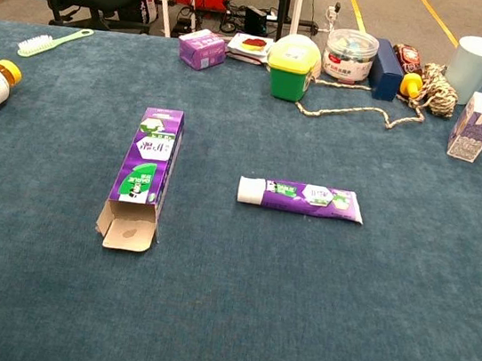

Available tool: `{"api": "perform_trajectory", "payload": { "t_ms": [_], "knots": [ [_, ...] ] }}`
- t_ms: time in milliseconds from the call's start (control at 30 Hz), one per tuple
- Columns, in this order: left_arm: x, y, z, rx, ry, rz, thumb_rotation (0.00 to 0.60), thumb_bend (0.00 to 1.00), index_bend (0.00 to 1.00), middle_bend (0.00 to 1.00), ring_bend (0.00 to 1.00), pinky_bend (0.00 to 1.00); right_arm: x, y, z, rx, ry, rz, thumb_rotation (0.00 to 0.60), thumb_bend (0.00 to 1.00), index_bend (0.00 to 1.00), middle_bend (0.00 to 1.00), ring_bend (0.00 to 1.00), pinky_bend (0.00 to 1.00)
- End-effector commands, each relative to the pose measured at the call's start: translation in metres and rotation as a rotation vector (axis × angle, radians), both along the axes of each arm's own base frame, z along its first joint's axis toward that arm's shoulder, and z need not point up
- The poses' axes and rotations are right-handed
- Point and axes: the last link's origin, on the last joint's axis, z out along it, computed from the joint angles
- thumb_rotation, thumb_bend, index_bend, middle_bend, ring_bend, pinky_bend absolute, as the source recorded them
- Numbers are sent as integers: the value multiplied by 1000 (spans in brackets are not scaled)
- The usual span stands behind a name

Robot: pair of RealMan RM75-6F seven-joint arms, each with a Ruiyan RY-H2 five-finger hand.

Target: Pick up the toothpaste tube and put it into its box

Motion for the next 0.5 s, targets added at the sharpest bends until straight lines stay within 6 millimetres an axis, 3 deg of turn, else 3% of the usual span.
{"api": "perform_trajectory", "payload": {
  "t_ms": [33,500],
  "knots": [
    [-1,-1,3,11,-4,-1,600,4,0,0,6,110,1,-1,-1,6,-1,5,600,0,60,0,0,43],
    [-1,-2,5,-1,-12,-3,600,4,0,0,6,110,2,0,-9,37,15,9,600,0,60,0,0,44]
  ]
}}
